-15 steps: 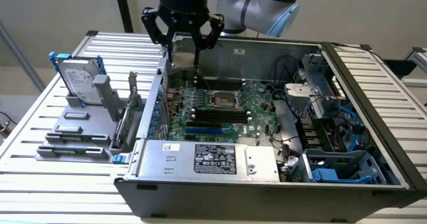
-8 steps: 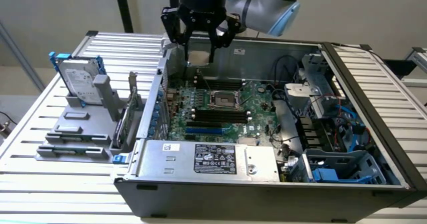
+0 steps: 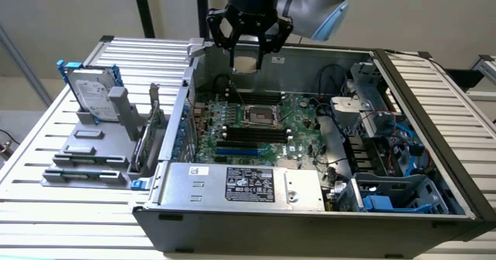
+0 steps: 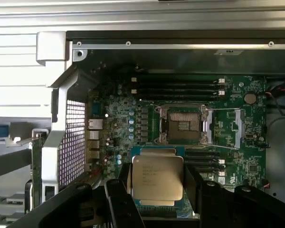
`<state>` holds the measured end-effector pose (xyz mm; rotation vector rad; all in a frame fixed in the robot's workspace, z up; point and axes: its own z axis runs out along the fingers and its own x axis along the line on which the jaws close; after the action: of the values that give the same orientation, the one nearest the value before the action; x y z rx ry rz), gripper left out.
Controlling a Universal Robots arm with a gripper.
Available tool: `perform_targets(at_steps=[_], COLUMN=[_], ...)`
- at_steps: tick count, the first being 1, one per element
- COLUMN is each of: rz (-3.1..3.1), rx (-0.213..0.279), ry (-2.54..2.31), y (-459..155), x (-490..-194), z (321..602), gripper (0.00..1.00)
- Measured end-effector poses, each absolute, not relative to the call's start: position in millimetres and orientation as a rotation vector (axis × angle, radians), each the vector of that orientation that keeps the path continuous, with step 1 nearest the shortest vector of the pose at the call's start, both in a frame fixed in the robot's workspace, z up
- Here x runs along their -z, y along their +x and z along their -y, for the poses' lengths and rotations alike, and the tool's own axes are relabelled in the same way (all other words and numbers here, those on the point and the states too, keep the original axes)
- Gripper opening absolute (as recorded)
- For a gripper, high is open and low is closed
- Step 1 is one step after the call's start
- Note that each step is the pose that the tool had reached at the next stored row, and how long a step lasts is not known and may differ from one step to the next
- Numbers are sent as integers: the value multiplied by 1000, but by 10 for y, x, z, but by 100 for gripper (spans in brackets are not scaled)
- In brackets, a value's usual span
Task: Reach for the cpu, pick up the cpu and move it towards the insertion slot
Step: 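Pick up the cpu and move it towards the insertion slot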
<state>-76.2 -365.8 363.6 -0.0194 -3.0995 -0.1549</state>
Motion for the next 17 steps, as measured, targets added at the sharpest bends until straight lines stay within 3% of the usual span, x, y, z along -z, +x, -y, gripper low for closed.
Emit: perform_targets(at_steps=[8, 17], rz=[3099, 3100], rx=[155, 155], ry=[-19, -19], y=[-491, -341], x=[-3545, -3517], z=[3433, 3401], gripper=[54, 54])
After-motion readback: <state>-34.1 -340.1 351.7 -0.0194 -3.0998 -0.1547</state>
